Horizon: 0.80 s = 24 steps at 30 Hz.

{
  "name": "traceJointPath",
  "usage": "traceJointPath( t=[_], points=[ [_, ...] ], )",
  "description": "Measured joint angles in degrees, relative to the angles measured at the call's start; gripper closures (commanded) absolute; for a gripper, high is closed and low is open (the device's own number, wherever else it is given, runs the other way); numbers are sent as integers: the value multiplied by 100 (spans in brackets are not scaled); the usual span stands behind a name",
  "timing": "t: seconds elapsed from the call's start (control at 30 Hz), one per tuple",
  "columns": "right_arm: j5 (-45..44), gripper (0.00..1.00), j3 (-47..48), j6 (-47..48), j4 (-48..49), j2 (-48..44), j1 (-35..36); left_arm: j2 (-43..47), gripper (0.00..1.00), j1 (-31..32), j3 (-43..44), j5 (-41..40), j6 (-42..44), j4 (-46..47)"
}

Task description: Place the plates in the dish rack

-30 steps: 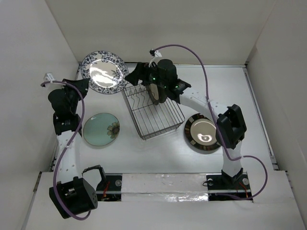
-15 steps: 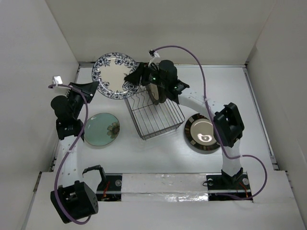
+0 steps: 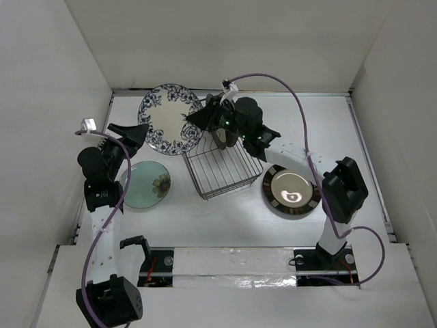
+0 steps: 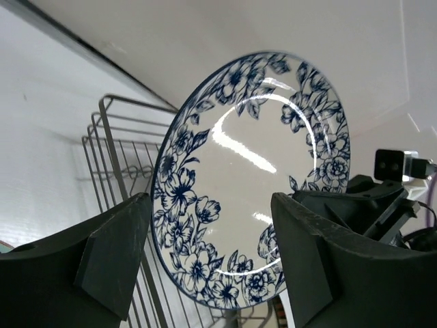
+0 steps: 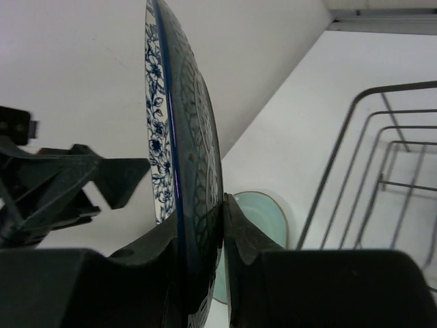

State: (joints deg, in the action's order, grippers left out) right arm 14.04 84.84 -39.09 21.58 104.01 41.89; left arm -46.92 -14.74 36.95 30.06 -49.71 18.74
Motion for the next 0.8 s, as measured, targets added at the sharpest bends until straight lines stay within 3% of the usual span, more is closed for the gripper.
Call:
traceJointPath(
  t=[0.27, 0.5, 0.8],
  points=[
    [-2306, 100, 13, 1473, -1303, -492, 247, 289, 34, 315, 109, -636, 789, -232],
    [-4135, 100, 557, 2765, -2138, -284, 356, 114, 55, 647, 109, -601, 1158, -358],
    [-5204, 100, 1185, 4100, -2162, 334, 614, -107, 63, 831, 109, -286, 1217, -350]
  ],
)
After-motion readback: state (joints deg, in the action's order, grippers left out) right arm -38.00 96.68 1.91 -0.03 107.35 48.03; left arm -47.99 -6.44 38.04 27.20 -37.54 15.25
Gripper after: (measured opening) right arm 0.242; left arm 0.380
